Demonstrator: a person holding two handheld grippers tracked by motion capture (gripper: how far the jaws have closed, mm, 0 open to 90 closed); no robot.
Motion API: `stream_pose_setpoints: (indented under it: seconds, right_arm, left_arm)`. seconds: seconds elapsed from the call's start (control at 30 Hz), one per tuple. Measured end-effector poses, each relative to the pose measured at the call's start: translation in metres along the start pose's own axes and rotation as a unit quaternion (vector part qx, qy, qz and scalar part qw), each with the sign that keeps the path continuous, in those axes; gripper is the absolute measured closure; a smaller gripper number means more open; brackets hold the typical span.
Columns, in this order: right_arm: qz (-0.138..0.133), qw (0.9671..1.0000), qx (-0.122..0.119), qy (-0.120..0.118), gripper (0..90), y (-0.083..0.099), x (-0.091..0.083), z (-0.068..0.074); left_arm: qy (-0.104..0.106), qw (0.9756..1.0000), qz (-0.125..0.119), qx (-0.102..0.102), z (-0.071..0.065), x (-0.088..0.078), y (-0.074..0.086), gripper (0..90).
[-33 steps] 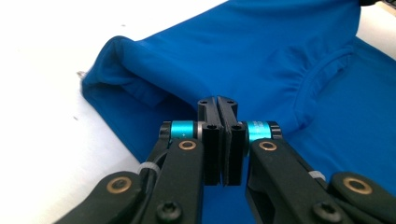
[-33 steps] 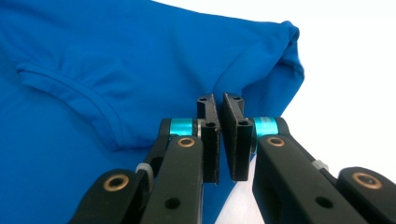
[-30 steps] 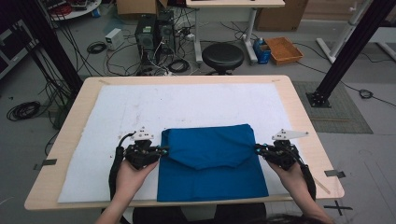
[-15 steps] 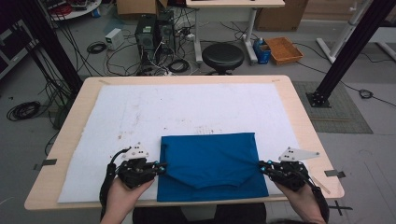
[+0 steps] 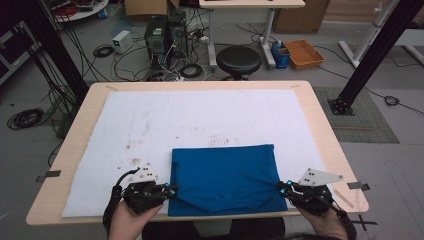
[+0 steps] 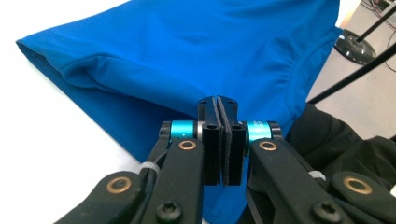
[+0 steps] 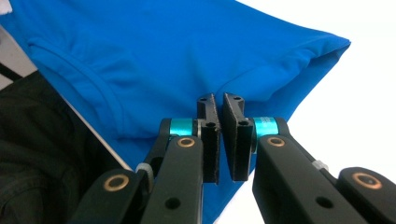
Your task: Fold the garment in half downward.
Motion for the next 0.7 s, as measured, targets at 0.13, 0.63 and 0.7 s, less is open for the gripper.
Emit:
stream_pose_setpoints:
  seconds: [0.13,0.63,0.7]
  right_arm:
    - [0.005,1.0000,-0.004,0.002,86.0,0.005,0.000,0.001]
    - [0.012,0.9998,-0.012,0.013,66.9,0.010,0.005,-0.007]
    - [0.008,0.9994,-0.011,0.032,64.2,0.004,0.007,-0.018]
  left_arm:
    - [-0.004,1.0000,0.007,0.006,0.000,0.002,0.004,88.4]
    - [-0.042,0.9988,0.024,0.004,0.018,0.006,0.001,63.1]
    - [-0.056,0.9984,0.011,0.001,0.030,0.008,-0.010,58.2]
Point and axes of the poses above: each handheld gripper's, and its own axes: x roughly forward along the jaws, y roughly out of its underside, z roughly to its left, the point moved 9 cm from there along x, roughly forward along the jaws, and after that the axes turned 3 degrees about -z, right-handed, at the moved point
